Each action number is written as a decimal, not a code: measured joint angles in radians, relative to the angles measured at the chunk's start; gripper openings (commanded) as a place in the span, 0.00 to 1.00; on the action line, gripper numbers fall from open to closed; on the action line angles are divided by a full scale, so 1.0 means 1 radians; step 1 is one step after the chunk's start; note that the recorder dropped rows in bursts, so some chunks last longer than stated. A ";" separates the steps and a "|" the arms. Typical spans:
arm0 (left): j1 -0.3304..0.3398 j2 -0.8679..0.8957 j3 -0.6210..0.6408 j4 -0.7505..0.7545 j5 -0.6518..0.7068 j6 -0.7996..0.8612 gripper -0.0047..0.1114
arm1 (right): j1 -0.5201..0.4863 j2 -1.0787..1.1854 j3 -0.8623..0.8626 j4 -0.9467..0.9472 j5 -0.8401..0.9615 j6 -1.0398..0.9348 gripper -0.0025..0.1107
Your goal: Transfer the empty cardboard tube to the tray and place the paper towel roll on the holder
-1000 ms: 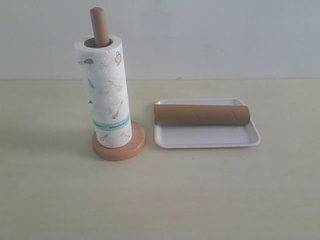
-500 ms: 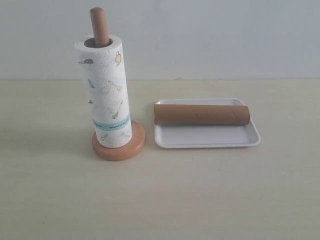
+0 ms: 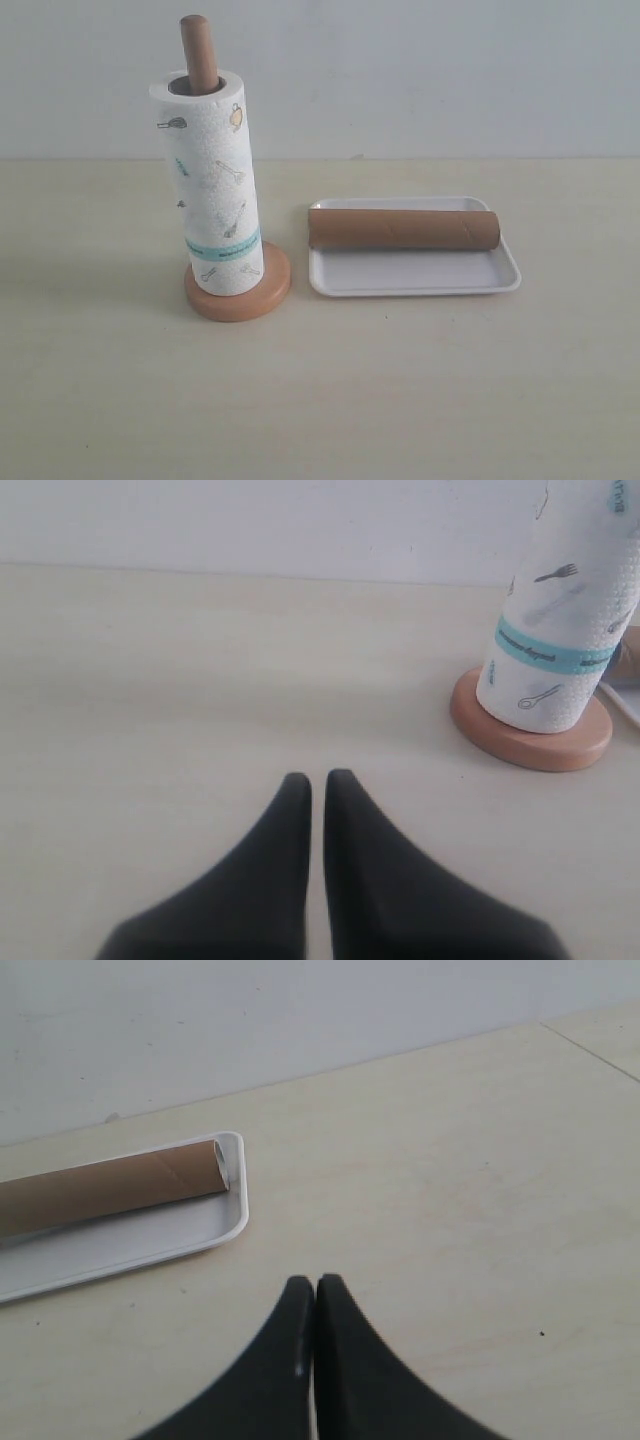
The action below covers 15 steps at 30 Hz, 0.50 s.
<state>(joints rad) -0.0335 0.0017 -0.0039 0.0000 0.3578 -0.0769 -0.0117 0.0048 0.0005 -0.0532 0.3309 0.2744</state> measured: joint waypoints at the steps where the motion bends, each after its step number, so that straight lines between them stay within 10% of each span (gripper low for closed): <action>1: 0.000 0.000 0.000 0.000 0.000 0.000 0.08 | 0.000 0.000 0.000 0.000 0.000 0.000 0.02; 15: 0.000 0.000 0.000 0.000 0.000 0.000 0.08 | 0.000 0.000 0.000 0.000 0.000 0.000 0.02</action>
